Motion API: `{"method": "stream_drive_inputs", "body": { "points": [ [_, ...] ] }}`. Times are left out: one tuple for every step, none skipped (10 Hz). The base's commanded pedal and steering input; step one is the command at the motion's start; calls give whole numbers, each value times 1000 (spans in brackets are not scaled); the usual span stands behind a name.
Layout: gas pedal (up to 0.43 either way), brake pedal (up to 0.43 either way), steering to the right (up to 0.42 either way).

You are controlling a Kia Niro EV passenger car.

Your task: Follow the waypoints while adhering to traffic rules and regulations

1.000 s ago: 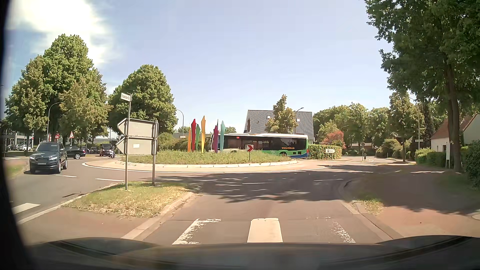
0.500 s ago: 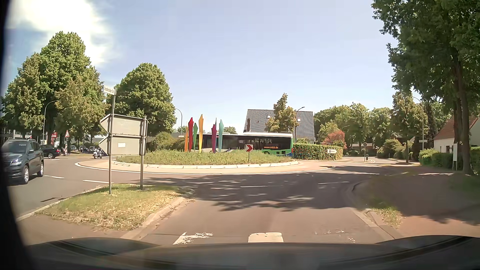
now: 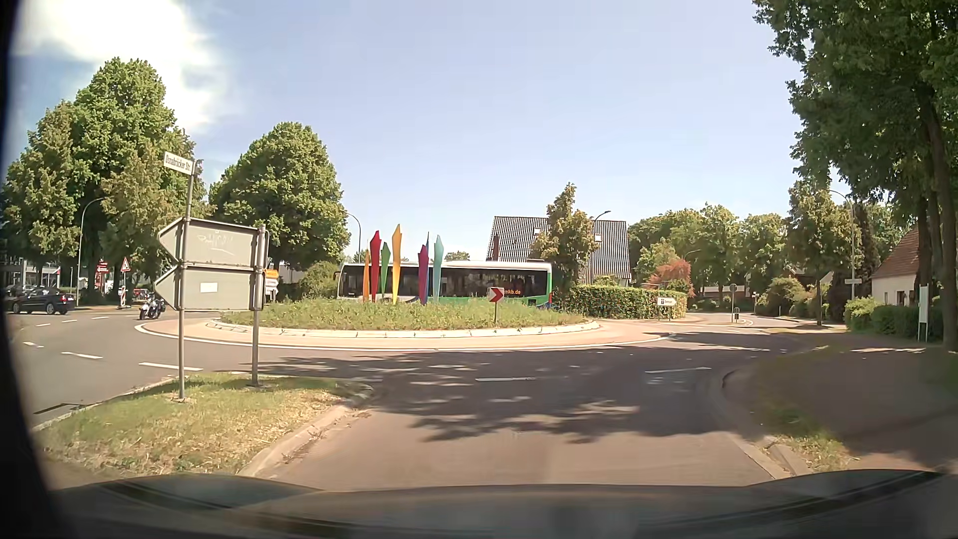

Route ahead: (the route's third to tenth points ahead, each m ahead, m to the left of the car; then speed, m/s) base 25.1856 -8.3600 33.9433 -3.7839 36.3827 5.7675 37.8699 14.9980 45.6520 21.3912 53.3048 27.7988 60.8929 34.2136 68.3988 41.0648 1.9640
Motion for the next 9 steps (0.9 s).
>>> {"method": "stream_drive_inputs", "body": {
  "points": [
    [0, 6, 4],
    [0, 6, 4],
    [0, 6, 4],
    [0, 6, 5],
    [0, 6, 5],
    [0, 6, 6],
    [0, 6, 6],
    [0, 6, 7],
    [20, 6, 7]
  ]
}}
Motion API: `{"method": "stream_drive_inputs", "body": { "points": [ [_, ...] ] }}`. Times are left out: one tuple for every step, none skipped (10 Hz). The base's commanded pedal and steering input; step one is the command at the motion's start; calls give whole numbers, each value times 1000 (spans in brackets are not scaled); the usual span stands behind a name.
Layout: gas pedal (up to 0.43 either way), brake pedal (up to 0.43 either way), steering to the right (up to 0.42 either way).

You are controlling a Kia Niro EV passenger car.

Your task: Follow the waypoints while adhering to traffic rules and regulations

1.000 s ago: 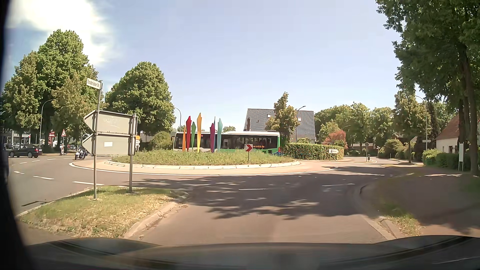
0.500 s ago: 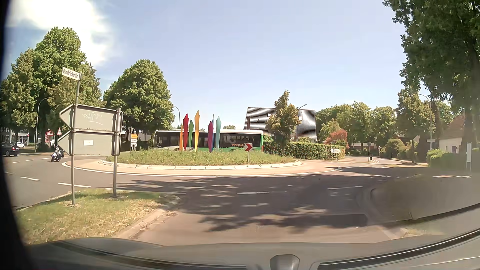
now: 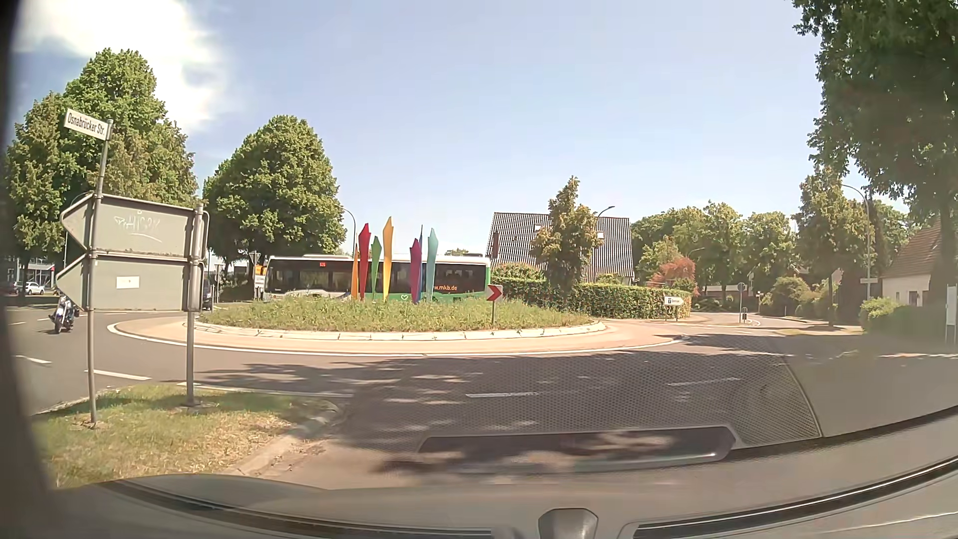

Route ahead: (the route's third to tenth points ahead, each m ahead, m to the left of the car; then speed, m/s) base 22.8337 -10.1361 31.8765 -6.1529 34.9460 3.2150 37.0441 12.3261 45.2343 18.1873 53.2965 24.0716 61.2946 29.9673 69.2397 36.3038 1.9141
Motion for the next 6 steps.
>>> {"method": "stream_drive_inputs", "body": {
  "points": [
    [28, 12, 7],
    [39, 6, 7],
    [39, 12, 8],
    [39, 6, 8],
    [47, 6, 9],
    [47, 6, 10]
  ]
}}
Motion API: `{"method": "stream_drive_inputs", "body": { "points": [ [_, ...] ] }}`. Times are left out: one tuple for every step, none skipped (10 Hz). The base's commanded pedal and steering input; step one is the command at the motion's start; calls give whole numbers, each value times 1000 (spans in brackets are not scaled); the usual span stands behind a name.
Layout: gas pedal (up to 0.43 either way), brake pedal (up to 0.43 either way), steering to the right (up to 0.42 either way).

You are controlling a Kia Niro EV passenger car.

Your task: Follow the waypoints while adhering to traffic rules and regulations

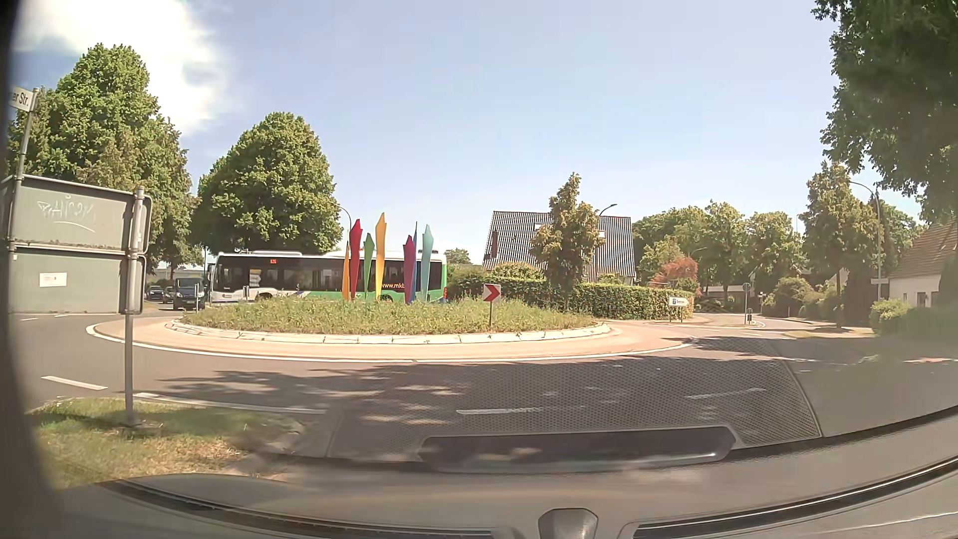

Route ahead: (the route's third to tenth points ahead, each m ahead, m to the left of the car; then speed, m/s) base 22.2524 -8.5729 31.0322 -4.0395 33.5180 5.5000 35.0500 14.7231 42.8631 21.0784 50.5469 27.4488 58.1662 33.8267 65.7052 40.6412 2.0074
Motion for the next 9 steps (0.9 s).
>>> {"method": "stream_drive_inputs", "body": {
  "points": [
    [47, 6, 10],
    [47, 6, 10],
    [47, 6, 11],
    [47, 6, 11],
    [67, 6, 11],
    [138, 6, 13],
    [189, 6, 17],
    [220, 12, 22],
    [220, 6, 30]
  ]
}}
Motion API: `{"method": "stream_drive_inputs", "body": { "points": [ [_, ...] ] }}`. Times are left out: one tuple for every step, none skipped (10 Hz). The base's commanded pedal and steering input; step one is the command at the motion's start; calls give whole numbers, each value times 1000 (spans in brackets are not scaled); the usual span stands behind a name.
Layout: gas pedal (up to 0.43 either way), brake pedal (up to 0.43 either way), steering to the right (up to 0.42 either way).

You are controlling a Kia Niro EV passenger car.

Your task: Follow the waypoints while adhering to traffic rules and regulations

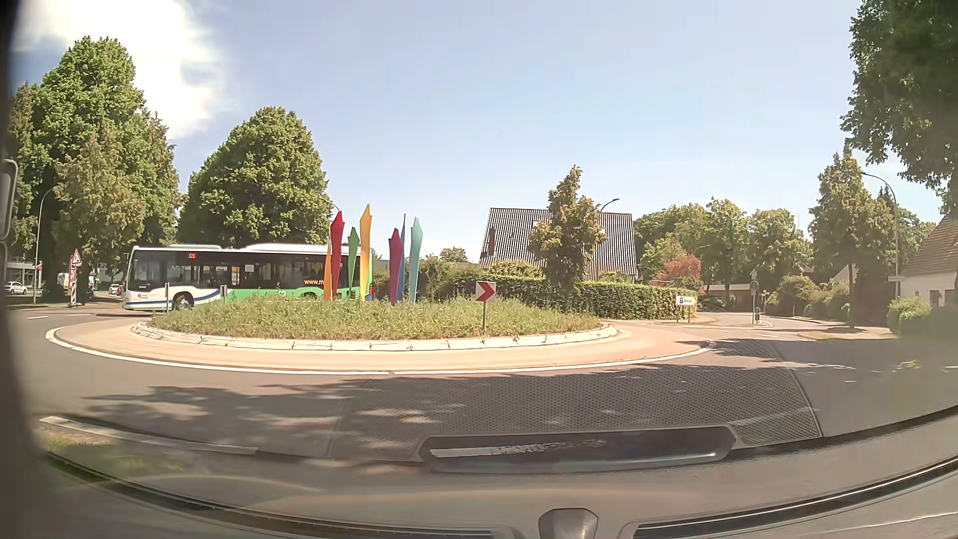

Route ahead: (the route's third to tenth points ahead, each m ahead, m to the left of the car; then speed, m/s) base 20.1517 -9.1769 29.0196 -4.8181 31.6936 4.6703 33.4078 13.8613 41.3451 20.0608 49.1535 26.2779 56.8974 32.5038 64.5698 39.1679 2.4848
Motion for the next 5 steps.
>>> {"method": "stream_drive_inputs", "body": {
  "points": [
    [220, 6, 46],
    [220, 12, 59],
    [220, 6, 70],
    [220, 12, 85],
    [220, 6, 99]
  ]
}}
